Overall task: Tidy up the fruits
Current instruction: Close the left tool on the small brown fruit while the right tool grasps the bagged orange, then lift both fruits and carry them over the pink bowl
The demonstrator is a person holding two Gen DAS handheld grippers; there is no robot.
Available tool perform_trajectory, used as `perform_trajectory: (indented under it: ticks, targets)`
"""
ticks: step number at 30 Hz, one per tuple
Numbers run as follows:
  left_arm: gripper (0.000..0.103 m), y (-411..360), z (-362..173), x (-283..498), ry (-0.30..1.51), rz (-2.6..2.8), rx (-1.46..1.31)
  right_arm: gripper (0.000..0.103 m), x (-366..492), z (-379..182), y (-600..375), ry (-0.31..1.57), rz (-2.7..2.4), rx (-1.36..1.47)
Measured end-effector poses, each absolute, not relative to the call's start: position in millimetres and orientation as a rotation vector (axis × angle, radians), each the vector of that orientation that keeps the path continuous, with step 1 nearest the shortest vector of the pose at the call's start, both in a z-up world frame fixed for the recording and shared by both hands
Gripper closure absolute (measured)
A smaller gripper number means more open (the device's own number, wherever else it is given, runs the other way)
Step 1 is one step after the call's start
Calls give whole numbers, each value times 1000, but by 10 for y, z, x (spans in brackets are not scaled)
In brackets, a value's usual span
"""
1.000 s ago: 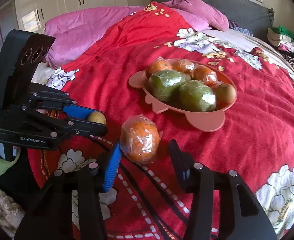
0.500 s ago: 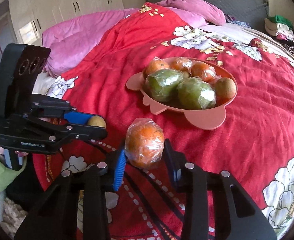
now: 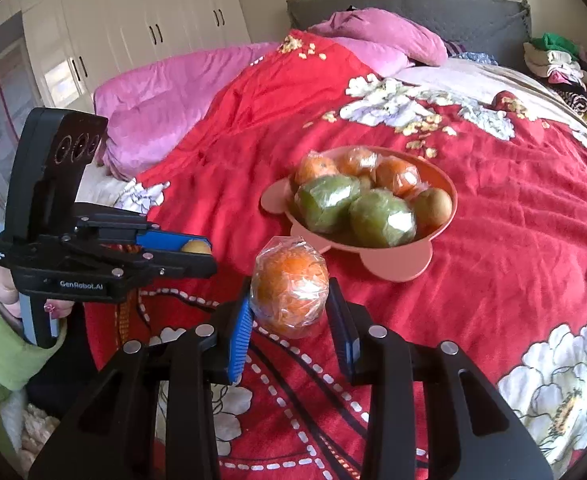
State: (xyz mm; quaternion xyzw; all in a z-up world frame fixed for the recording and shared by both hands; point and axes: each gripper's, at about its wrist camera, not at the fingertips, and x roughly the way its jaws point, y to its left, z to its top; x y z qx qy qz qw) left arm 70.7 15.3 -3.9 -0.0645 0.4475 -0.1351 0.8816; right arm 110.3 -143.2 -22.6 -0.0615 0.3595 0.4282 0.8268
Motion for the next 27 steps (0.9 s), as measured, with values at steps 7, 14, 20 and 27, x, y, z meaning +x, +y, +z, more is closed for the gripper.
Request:
perform_trajectory:
  ticks: [7,14,20,27]
  targets:
    - [84,145,109,728,906,-271,-127,70,1099,-103,-1515,734,896,-114]
    - [84,109,237,797,880,-275,-118,70,1127,-8,-1576,713,884,-100]
    - [84,74,295,902,870,-273,-107,70,1182,66,-1599,698,878,-96]
    - [84,39,371,1064,856,-281,-93,70,1304,180,-1618,672,869,-91]
